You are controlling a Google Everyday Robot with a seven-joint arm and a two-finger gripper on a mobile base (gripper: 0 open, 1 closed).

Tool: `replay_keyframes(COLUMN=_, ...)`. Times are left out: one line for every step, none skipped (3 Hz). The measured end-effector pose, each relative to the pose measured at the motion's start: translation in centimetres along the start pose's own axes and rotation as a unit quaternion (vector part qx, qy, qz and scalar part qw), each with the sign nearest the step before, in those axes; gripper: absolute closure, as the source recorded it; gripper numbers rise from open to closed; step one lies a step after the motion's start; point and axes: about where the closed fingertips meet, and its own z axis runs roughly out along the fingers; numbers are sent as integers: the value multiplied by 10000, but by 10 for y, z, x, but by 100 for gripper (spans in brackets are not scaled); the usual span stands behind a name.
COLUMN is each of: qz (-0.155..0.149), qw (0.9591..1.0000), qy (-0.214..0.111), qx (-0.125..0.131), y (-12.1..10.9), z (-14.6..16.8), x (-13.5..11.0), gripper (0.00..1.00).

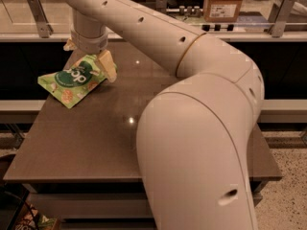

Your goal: Pick green rice chip bag

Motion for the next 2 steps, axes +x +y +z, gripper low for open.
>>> replay_keyframes(qz=31, qw=9999, qy=-99, qx=15, y=1, z=11, x=8, gripper=0)
replay_keyframes(qz=71, qw=9998, qy=-192, qx=59, y=3, z=18, x=13, gripper=0)
